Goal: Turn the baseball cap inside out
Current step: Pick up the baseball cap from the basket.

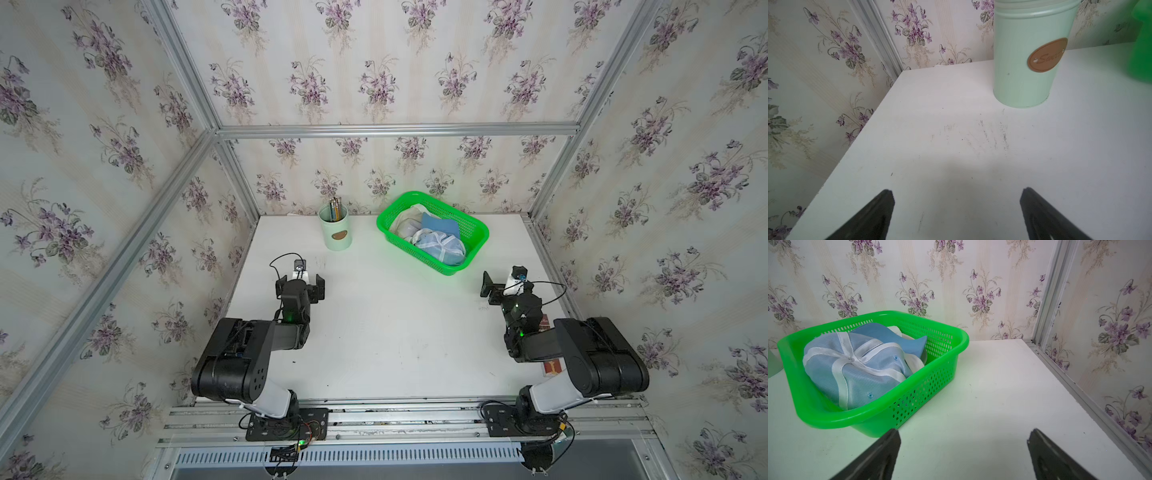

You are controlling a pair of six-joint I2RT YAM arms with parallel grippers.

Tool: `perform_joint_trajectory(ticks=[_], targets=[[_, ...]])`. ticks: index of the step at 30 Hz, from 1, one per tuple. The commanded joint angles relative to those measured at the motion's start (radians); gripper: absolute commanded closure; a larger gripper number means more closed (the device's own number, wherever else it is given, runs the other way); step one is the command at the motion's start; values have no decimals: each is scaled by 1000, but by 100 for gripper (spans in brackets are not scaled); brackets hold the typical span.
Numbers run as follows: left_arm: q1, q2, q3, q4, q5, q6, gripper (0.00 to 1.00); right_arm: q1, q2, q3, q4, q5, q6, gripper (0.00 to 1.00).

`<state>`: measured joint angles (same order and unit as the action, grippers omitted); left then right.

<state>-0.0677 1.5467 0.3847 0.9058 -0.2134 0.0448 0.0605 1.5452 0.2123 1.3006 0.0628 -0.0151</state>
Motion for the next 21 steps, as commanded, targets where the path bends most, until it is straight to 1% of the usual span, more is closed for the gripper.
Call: perform_joint_trajectory(ticks=[1,14,18,19,20,21], targets=[[-1,-4,0,1,5,8,1,1,-2,3,2,7,7,0],[0,-3,1,-1,5,6,1,1,-2,3,2,7,8,0],[17,-9,5,-17,43,-3,1,1,-2,7,-8,3,9,0],[16,-11,0,2,28,2,1,0,-2,6,-8,3,9,0],[11,-38,7,-29,-32,-18,1,-1,-9,15,-22,15,12,0],[14,-71,17,-100,-22,-36,1,1,-37,43,-91,26,15,0]])
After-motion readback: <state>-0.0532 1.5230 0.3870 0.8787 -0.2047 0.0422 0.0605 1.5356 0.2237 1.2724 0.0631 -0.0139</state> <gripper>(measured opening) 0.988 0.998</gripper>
